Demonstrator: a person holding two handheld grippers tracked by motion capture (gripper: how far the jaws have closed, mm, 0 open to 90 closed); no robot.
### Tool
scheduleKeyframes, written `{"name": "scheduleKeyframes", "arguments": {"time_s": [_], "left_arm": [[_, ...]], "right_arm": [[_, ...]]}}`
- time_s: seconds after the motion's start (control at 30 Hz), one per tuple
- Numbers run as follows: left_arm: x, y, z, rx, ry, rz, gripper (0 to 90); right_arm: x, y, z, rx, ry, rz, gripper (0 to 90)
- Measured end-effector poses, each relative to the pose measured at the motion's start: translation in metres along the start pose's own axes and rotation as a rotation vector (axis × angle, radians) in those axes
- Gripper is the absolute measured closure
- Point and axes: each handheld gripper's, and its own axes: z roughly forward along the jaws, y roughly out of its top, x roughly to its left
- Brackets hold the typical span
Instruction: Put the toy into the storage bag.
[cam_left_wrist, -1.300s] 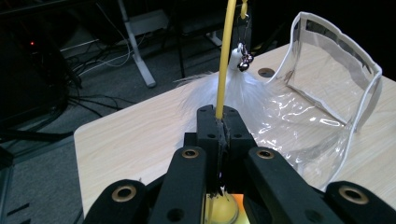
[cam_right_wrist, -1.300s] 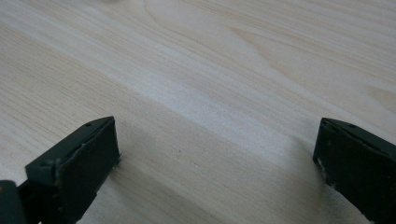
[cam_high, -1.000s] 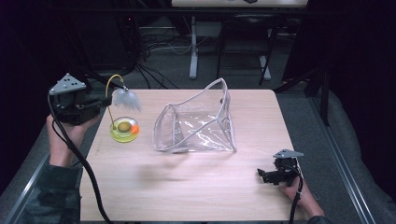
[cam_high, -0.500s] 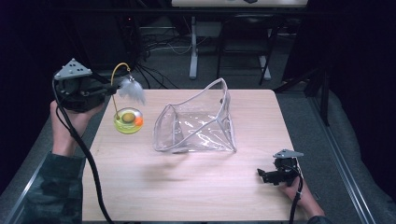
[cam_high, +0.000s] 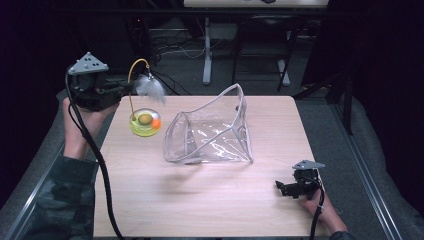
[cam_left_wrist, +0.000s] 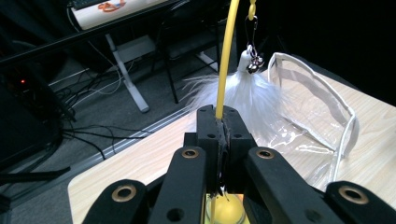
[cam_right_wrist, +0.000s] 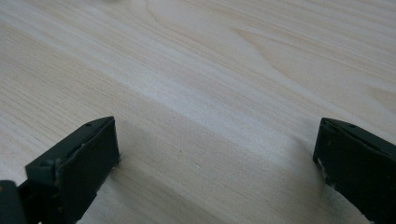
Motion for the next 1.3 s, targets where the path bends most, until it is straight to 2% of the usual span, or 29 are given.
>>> {"name": "scheduleKeyframes", "arguments": {"time_s": [0.73, 1.3], "left_arm": [[-0.018, 0.021, 0.023, 0.015, -0.058, 0.052, 88.4], [-0.034, 0.026, 0.049, 0.033, -0.115, 0.069, 88.4]], "right_arm": [[0.0, 0.0, 0.0, -0.003, 0.0, -0.002, 0.0], [0.0, 0.0, 0.0, -0.004, -0.001, -0.001, 0.0]]}}
